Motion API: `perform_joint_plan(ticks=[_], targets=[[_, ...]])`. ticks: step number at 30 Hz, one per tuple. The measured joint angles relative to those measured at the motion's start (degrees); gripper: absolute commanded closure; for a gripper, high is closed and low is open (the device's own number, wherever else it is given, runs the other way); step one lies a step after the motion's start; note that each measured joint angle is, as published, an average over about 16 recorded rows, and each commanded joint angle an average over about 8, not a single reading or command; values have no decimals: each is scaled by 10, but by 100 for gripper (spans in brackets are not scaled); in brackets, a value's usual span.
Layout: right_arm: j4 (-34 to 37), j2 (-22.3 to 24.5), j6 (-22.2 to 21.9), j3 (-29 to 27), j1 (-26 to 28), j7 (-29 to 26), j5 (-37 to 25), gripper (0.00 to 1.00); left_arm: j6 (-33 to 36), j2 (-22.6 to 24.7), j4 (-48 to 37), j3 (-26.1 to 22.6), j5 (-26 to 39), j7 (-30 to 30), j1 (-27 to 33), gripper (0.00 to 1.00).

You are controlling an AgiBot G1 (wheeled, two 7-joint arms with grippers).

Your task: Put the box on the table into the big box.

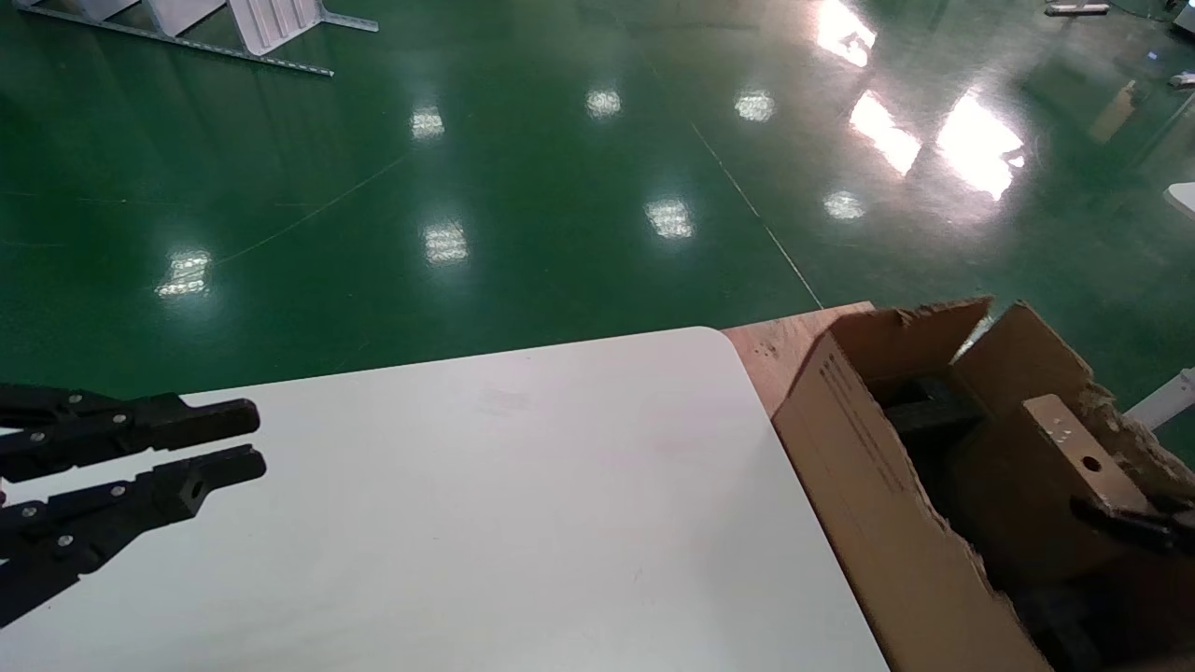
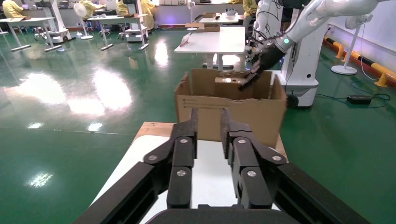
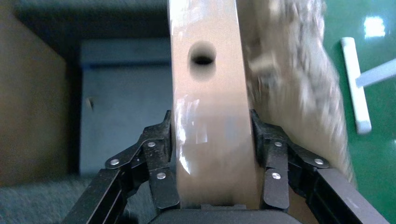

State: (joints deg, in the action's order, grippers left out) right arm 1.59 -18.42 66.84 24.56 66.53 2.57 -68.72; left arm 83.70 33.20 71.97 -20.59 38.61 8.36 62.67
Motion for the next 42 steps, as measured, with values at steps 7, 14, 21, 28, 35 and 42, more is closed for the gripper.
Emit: perform_joint_plan(ticks=[7, 14, 21, 28, 35, 42], targets=[[1, 0, 1, 0, -1, 1, -1, 0, 0, 0, 0, 0, 0, 0, 0, 0], [-1, 0, 2, -1, 1, 2, 1, 0, 0, 0, 0, 0, 0, 0, 0, 0], [-19, 3, 12, -6, 12, 7, 10, 0, 0, 0, 0, 0, 0, 0, 0, 0], [-56, 8, 34, -14, 33, 10, 21, 0, 0, 0, 0, 0, 0, 0, 0, 0], [-107, 12, 60, -23, 54, 6, 33, 0, 0, 0, 0, 0, 0, 0, 0, 0], [-172, 14, 73, -32, 70, -3, 47, 0, 0, 0, 0, 0, 0, 0, 0, 0]])
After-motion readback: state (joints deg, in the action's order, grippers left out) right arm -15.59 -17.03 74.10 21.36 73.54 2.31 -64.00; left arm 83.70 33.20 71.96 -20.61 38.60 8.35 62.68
